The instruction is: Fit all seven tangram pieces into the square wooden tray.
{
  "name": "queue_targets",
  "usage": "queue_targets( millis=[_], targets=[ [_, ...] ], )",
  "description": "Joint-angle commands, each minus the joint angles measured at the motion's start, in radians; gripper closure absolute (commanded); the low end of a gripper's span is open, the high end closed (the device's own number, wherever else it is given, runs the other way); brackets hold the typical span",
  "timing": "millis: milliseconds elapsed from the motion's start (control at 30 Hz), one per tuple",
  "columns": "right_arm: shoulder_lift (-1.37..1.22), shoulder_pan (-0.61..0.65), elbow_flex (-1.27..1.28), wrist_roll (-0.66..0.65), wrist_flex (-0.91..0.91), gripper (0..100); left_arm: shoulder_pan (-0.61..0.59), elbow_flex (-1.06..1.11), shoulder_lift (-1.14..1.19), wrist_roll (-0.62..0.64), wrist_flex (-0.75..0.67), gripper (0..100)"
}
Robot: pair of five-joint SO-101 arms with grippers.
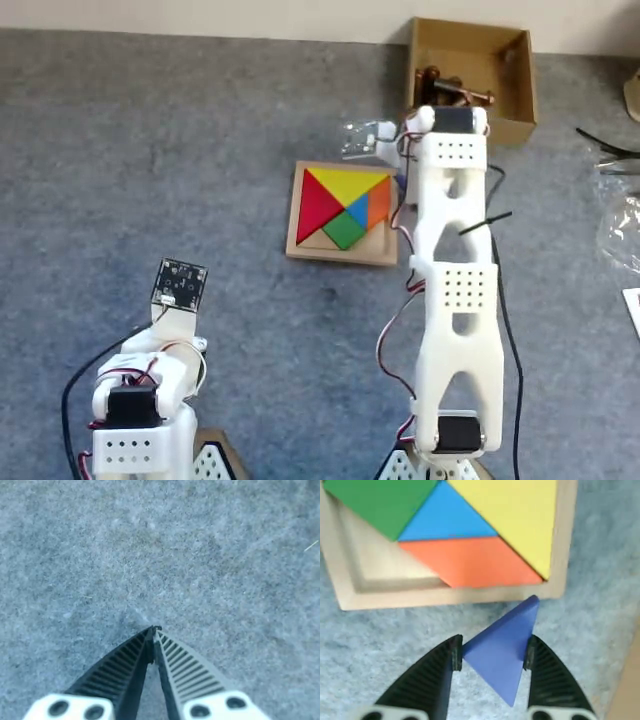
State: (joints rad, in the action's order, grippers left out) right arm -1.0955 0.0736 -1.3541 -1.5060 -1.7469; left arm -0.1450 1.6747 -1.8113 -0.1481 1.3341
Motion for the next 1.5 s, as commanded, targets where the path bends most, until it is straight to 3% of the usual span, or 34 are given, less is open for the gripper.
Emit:
queue_targets(
  millis=[0,367,633,1133,1467],
  targets=[
    [0.154,0.018,-0.027,-0.017,-0.018,87.2,-0.013,0.021,-0.004,0.009,0.005,99],
    [0.458,0.077,0.424,0.049,-0.016,87.2,-0.013,0.021,-0.004,0.009,0.005,99],
    [0.630,0.114,0.746,-0.089,-0.010,87.5,-0.013,0.021,-0.004,0.009,0.005,99],
    [0.616,0.194,0.826,-0.175,-0.008,87.2,-0.013,0.021,-0.004,0.009,0.005,99],
    [0.538,0.211,0.888,-0.397,-0.008,87.1,-0.013,0.021,-0.004,0.009,0.005,99]
  ],
)
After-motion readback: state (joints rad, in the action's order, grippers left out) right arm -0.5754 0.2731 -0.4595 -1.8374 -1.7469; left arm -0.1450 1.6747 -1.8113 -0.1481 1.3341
